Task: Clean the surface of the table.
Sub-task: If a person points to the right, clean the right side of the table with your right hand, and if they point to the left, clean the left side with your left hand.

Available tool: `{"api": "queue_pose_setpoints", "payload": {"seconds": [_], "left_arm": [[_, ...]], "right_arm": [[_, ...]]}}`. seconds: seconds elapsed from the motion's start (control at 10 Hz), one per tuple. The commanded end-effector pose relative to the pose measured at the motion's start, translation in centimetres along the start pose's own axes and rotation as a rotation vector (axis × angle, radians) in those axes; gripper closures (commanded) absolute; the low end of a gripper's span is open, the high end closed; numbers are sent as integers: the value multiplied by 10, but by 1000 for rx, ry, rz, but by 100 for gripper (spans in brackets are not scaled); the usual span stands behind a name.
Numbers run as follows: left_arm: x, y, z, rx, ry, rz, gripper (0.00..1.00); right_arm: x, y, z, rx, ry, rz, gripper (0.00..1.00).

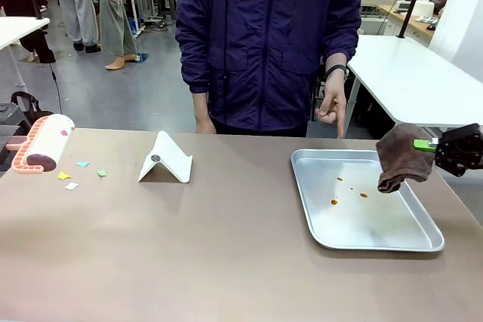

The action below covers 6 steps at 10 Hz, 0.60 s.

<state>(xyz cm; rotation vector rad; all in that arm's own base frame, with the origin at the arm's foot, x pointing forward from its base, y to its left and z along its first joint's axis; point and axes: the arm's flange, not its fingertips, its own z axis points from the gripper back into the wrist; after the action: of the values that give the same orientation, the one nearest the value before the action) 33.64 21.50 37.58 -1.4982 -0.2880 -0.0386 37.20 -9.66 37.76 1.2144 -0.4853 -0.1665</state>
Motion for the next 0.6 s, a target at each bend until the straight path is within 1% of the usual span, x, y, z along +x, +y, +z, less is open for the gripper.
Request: {"api": "queue_pose_setpoints", "payload": {"seconds": [0.0, 0.1, 0.2, 0.3, 0.4, 0.5], "left_arm": [[-2, -2, 3, -20, 8, -20, 96], [-2, -2, 3, -20, 8, -20, 96], [-2, -2, 3, -20, 8, -20, 96], [-2, -2, 3, -20, 8, -20, 96], [-2, -2, 3, -20, 8, -20, 96], [-2, -2, 3, -20, 8, -20, 96]], "right_arm": [[-17, 26, -18, -312, -24, 123, 91], [-9, 29, -27, -498, -34, 184, 91], [4, 24, -42, -656, 28, 240, 91], [15, 17, -56, -781, 59, 275, 91], [23, 10, -71, -874, 85, 313, 91], [30, 0, -85, -873, 122, 321, 91]]}}
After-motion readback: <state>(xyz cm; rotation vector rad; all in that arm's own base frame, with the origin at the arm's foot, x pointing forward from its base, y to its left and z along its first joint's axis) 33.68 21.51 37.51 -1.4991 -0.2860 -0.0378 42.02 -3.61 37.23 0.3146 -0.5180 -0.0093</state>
